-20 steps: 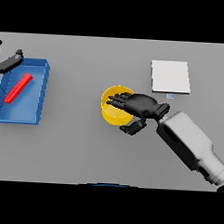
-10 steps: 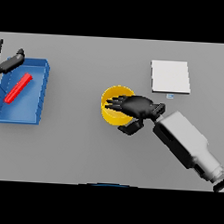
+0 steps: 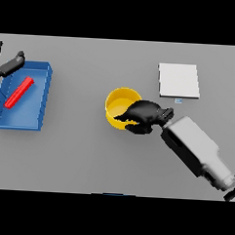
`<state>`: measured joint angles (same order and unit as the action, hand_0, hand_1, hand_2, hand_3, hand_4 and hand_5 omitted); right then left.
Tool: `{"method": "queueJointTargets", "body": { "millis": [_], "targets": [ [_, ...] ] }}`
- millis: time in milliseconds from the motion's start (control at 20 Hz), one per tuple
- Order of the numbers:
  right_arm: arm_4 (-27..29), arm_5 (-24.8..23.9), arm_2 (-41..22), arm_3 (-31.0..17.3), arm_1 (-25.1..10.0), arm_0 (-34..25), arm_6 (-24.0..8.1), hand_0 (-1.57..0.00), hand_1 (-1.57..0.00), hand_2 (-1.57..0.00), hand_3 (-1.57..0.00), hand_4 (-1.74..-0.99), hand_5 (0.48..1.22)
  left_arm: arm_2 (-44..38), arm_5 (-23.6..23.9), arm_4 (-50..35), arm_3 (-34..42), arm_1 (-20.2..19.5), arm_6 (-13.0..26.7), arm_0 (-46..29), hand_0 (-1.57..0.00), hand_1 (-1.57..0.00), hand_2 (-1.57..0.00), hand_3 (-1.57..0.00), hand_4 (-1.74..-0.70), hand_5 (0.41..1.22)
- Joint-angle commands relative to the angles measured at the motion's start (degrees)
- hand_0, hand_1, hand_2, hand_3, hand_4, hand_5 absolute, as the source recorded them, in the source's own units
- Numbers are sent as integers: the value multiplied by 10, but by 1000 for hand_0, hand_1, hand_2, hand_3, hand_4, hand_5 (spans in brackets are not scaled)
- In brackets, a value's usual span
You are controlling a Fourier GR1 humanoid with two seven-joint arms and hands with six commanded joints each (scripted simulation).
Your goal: Pick up the red beaker and tilt it to pour out 1 green nut into yellow bowl. Pick up the yellow bowl and place it on the metallic measuring scale.
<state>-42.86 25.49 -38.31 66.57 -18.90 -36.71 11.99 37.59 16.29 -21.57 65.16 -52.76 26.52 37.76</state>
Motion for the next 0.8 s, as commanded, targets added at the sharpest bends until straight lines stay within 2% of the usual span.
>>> {"method": "queueJointTargets", "body": {
  "millis": [0, 100, 300, 350, 450, 550, 650, 750],
  "targets": [
    [3, 7, -1, 8, -5, 3, -1, -1166, -1081, -1069, -1030, -1594, 1148, 1, 0, 2, -3, 2, -1, 1, 1, 1, 1, 1, -793, 736],
    [6, 6, -3, 4, -6, -1, 4, -1312, -1258, -1250, -1089, -1642, 1175, 1, -3, 2, -2, -1, -1, 2, 1, 1, 1, 1, -793, 734],
    [12, 19, 2, 27, -14, -5, -24, -1465, -1443, -1439, -1212, -1692, 1202, 4, 1, 4, 3, -1, 2, 1, 1, 1, 1, 1, -788, 725],
    [16, 23, 3, 34, -23, -3, -20, -1486, -1468, -1466, -1260, -1699, 1206, 2, 3, 3, 7, -5, 3, -2, 1, 1, 1, 1, -785, 724],
    [35, 39, 16, 56, -31, -7, -32, -1517, -1505, -1504, -1350, -1711, 1211, 3, 7, 4, 11, -6, 4, -8, 1, 1, 1, 1, -783, 727],
    [47, 47, 23, 73, -37, -10, -41, -1536, -1529, -1528, -1356, -1717, 1215, 1, 5, 5, 3, -6, -2, -5, 1, 1, 1, 1, -785, 729],
    [52, 58, 28, 92, -57, -17, -43, -1549, -1544, -1543, -1325, -1721, 1217, -3, 2, 4, -1, -10, -8, -3, 1, 1, 1, 1, -788, 733],
    [56, 65, 34, 86, -60, -28, -63, -1557, -1554, -1553, -1309, -1722, 1218, -4, -1, 1, -3, -4, -16, -2, 1, 1, 1, 1, -797, 737]
  ]
}}
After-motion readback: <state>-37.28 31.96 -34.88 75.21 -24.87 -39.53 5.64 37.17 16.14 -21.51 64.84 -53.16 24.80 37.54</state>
